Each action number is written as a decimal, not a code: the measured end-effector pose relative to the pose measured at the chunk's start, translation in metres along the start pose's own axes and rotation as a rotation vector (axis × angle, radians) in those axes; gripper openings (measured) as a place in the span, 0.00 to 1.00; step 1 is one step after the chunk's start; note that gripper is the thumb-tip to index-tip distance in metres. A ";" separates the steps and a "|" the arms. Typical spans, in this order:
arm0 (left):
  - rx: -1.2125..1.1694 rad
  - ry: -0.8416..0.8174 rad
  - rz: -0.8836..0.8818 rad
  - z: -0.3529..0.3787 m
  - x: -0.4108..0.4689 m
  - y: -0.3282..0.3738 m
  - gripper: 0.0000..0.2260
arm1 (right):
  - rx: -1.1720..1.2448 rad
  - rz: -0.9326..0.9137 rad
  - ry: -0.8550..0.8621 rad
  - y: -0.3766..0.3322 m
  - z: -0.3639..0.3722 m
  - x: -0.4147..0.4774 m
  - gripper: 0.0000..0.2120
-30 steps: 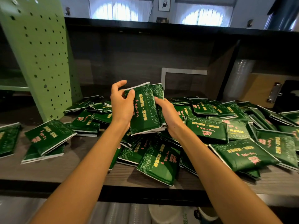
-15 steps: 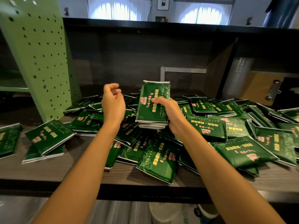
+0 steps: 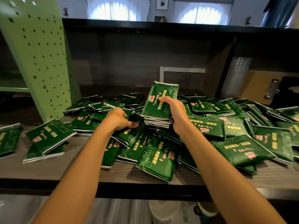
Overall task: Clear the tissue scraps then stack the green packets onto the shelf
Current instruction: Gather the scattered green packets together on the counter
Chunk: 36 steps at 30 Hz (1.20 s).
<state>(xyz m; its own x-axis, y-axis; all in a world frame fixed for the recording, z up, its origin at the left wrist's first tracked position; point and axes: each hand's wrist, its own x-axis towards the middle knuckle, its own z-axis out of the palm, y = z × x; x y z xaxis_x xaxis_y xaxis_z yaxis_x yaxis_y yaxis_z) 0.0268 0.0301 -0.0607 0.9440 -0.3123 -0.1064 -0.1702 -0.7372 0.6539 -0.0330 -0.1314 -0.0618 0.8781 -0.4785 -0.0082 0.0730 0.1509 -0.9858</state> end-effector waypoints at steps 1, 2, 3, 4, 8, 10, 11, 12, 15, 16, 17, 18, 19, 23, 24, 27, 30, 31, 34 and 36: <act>-0.031 0.039 0.007 -0.001 0.001 0.000 0.15 | 0.003 -0.002 0.002 0.000 0.000 0.000 0.21; -0.088 0.104 0.016 -0.001 0.002 -0.001 0.13 | 0.007 -0.004 0.000 0.001 0.000 0.000 0.22; -0.155 0.197 0.017 -0.002 0.003 -0.001 0.11 | 0.010 -0.004 -0.003 0.001 0.001 0.000 0.24; -0.253 0.295 0.020 -0.002 0.004 -0.001 0.09 | 0.015 -0.005 -0.008 0.001 0.002 -0.001 0.27; -0.688 0.564 0.073 -0.007 0.007 -0.001 0.14 | 0.024 -0.003 -0.023 0.002 0.002 0.001 0.28; -0.966 0.554 0.106 -0.009 0.002 0.005 0.08 | 0.009 -0.010 -0.022 0.003 0.001 0.003 0.26; -1.093 0.504 0.122 -0.011 -0.002 0.008 0.06 | 0.001 -0.028 -0.030 0.003 0.002 0.003 0.27; -1.182 0.437 0.149 -0.011 -0.006 0.011 0.05 | -0.006 -0.045 -0.040 0.003 0.004 0.000 0.30; -1.185 0.246 0.263 -0.007 -0.015 0.020 0.07 | -0.061 -0.072 -0.059 0.002 0.010 -0.003 0.40; -1.139 0.224 0.304 -0.003 -0.016 0.022 0.08 | -0.087 -0.079 -0.069 0.002 0.012 -0.004 0.38; -1.108 0.216 0.336 0.000 -0.018 0.025 0.09 | -0.115 -0.095 -0.082 0.002 0.013 -0.007 0.34; -1.082 0.223 0.357 0.004 -0.018 0.026 0.10 | -0.117 -0.112 -0.093 0.000 0.015 -0.011 0.30; -1.068 0.233 0.366 0.008 -0.018 0.027 0.12 | -0.117 -0.116 -0.112 0.000 0.014 -0.012 0.27; -1.013 0.319 0.365 0.016 -0.015 0.030 0.12 | -0.108 -0.107 -0.137 0.000 0.019 -0.015 0.29; -1.006 0.329 0.357 0.018 -0.014 0.031 0.12 | -0.130 -0.100 -0.130 0.001 0.022 -0.018 0.31; -0.999 0.281 0.340 0.021 -0.014 0.032 0.13 | -0.123 -0.112 -0.140 -0.001 0.022 -0.018 0.21; -0.923 0.251 0.349 0.024 -0.015 0.033 0.13 | -0.069 -0.110 -0.168 -0.002 0.018 -0.018 0.23; -0.915 0.249 0.353 0.024 -0.015 0.033 0.13 | -0.091 -0.108 -0.163 -0.001 0.019 -0.017 0.27; -0.933 0.197 0.345 0.022 -0.017 0.035 0.09 | -0.131 -0.069 -0.174 0.004 0.021 -0.013 0.46; -1.018 0.123 0.335 0.017 -0.019 0.035 0.08 | -0.116 -0.051 -0.152 0.005 0.018 -0.010 0.42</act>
<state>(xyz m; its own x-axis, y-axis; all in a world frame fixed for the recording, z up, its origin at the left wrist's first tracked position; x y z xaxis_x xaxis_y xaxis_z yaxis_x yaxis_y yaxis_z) -0.0019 -0.0006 -0.0486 0.9248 -0.3009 0.2329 -0.1640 0.2371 0.9575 -0.0328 -0.1107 -0.0633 0.9366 -0.3454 0.0592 0.0722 0.0247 -0.9971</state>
